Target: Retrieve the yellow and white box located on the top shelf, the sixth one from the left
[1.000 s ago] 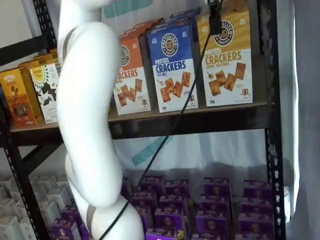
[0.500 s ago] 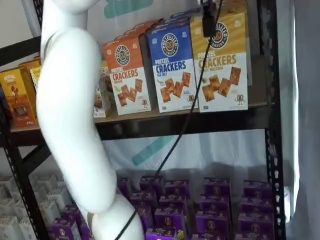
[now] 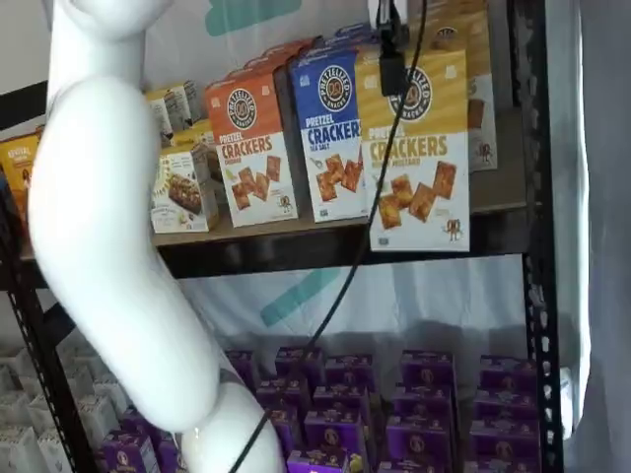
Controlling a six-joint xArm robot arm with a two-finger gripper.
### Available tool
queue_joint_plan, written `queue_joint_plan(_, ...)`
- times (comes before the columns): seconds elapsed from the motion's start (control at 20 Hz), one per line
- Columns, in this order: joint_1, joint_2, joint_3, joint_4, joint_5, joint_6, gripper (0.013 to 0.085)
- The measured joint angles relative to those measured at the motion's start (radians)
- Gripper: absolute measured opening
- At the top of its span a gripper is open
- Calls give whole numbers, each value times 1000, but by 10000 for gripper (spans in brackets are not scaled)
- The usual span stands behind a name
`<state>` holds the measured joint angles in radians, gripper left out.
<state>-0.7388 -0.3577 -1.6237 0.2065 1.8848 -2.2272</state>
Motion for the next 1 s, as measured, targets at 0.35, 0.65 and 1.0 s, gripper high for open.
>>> queue_joint_plan(0.35, 32, -116, 151, -32, 4, 16, 650)
queue_joint_plan(0.65, 94, -184, 244, -61, 1, 65, 650)
queue_joint_plan(1.0, 135, -215, 295, -74, -8, 100, 650)
